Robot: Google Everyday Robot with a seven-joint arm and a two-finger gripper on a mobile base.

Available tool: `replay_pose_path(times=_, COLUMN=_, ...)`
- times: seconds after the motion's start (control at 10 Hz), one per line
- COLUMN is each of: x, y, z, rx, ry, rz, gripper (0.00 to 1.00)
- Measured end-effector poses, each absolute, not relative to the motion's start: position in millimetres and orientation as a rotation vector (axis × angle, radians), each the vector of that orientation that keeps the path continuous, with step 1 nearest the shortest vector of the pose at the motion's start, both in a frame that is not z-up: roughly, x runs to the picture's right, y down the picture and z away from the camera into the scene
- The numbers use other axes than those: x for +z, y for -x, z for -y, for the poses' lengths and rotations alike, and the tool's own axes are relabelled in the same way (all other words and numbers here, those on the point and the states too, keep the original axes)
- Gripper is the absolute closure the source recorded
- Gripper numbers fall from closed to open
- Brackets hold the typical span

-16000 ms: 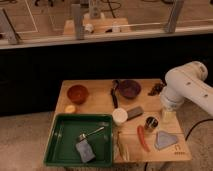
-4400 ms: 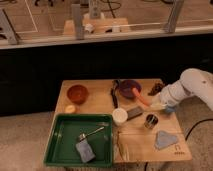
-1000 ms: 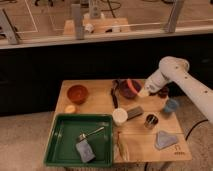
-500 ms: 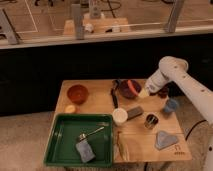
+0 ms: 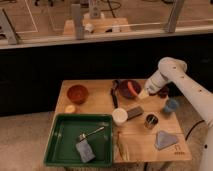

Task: Place pepper in purple bowl

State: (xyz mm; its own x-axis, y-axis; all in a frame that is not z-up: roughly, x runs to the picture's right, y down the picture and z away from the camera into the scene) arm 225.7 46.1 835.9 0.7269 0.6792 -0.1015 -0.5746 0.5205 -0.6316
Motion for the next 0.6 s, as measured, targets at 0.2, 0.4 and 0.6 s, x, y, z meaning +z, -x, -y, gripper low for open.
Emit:
replay_pose_path(times=0.2, x=832.3, y=-225.7, z=-46.8, rx=0.784, ry=0.693, rz=0.177, gripper=0.20)
replay_pose_path(times=0.4, x=829.2, y=-225.7, z=-45.9, rx=0.807, ry=0.692, rz=0.194, gripper=0.20)
replay_pose_path(times=0.6, x=827.2, y=-227.3, z=-45.9, rx=0.832, ry=0.690, rz=0.210, gripper=0.20)
